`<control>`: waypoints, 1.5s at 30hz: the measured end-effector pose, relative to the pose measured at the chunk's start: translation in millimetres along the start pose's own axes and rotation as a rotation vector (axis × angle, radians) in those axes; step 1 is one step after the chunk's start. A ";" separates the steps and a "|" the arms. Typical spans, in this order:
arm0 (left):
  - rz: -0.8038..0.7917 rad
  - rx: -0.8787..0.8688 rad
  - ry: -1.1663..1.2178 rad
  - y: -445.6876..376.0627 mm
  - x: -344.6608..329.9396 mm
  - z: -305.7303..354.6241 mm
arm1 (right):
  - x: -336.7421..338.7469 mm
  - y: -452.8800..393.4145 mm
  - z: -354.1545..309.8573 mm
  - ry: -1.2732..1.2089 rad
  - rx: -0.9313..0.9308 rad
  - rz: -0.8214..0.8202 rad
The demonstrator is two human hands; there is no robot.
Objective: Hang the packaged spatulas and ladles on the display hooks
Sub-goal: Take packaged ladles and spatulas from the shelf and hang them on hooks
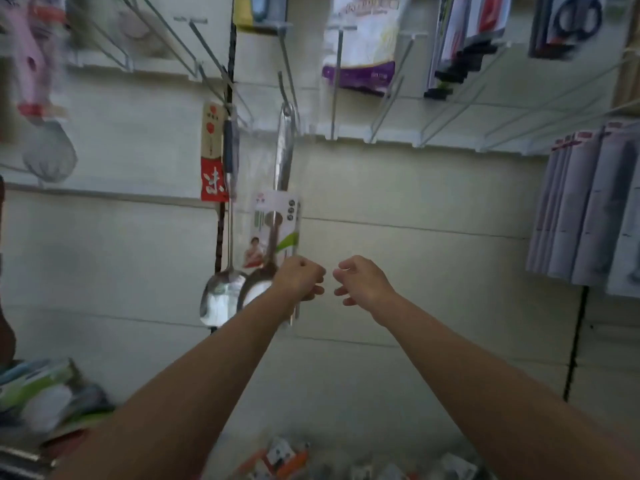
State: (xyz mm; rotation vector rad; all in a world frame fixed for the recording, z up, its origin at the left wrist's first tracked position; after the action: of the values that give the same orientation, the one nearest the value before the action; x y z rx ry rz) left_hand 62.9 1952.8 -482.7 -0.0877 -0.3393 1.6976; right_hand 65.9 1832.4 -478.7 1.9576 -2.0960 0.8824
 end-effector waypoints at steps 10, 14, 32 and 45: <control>-0.041 0.129 -0.015 24.0 -38.7 -105.4 | -50.4 19.5 104.5 -0.083 -0.176 -0.062; -0.028 0.197 -0.012 24.4 -44.9 -143.1 | -65.9 20.0 137.7 -0.102 -0.234 -0.086; -0.294 0.614 -0.089 2.4 -67.7 -277.2 | -115.0 13.8 268.2 -0.062 -0.505 -0.366; -0.328 0.704 -0.190 -6.4 -67.2 -341.7 | -140.4 8.3 320.0 -0.103 -0.688 -0.426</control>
State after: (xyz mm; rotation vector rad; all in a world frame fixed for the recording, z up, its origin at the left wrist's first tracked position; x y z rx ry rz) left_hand 165.3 1946.8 -815.6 0.6182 0.1160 1.4155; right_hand 168.9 1793.6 -810.5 1.9371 -1.6030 -0.0293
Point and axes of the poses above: each hand's wrist, its own y-axis away from the middle knuckle, its own x-axis out of the back of the hand, z = x × y, the point moved 3 cm from there along -y, towards the middle knuckle, and after that the axes turned 2 degrees about y, right-handed, at the moved point
